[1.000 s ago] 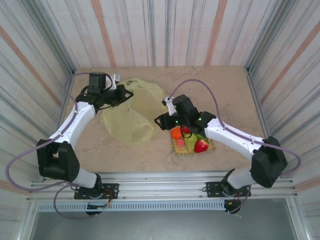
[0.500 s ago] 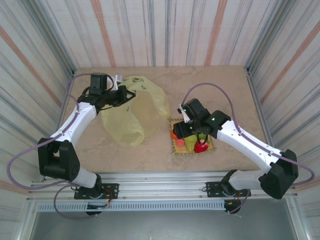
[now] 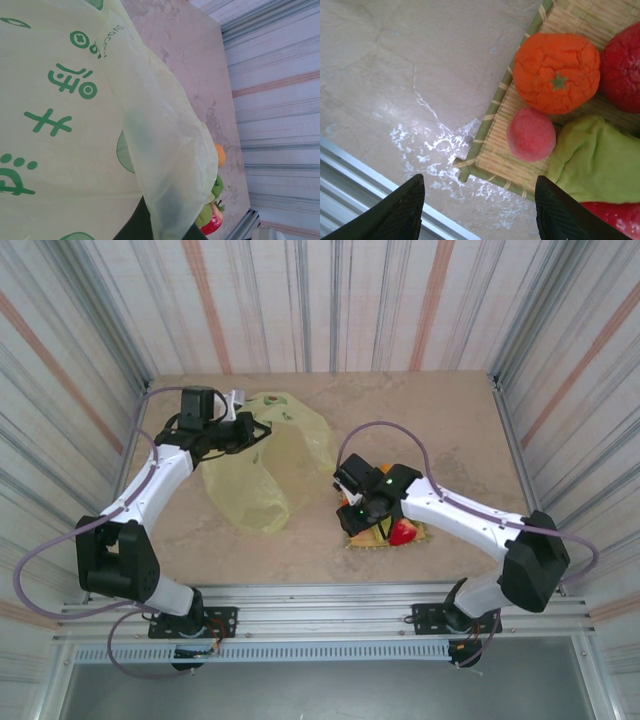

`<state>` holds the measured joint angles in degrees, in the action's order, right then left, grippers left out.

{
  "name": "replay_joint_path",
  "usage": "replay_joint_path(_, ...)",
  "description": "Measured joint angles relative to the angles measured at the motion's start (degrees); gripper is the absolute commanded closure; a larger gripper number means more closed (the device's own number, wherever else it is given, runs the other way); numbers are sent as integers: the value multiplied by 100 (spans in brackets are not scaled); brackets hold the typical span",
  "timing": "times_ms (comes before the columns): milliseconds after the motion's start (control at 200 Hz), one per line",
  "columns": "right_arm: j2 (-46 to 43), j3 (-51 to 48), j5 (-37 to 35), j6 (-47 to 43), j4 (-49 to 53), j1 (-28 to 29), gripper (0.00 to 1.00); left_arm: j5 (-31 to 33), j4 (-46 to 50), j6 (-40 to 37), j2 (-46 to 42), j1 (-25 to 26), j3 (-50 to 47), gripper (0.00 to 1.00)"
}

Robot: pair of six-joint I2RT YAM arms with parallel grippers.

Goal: Place the fruits into the plastic bag

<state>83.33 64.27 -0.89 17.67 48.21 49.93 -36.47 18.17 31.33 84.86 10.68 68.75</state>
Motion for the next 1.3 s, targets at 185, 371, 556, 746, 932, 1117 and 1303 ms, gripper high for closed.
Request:
replay_joint_path(185,411,131,-258,-205,46,0,41,0,17,-7,0,0,0,100)
replay_joint_path(371,723,166,-468,-363,92,33,42,0,22,-7,0,-9,0,100)
replay_joint_path(556,949,175,-560,-481,94,35,43,-17,42,-7,0,-22,0,100)
replay_joint_path(746,1095,175,-632,-511,94,72,44,-59,42,-7,0,-61,0,100)
replay_joint_path(932,1237,197,-765,-599,94,85,44,-66,44,-7,0,-87,0,100)
replay_joint_path(1117,1309,234,-857,-629,94,118,44,-111,44,-7,0,-90,0,100)
replay_joint_path(1303,1366,238,-931,-645,96,118,44,-146,44,-7,0,-98,0,100)
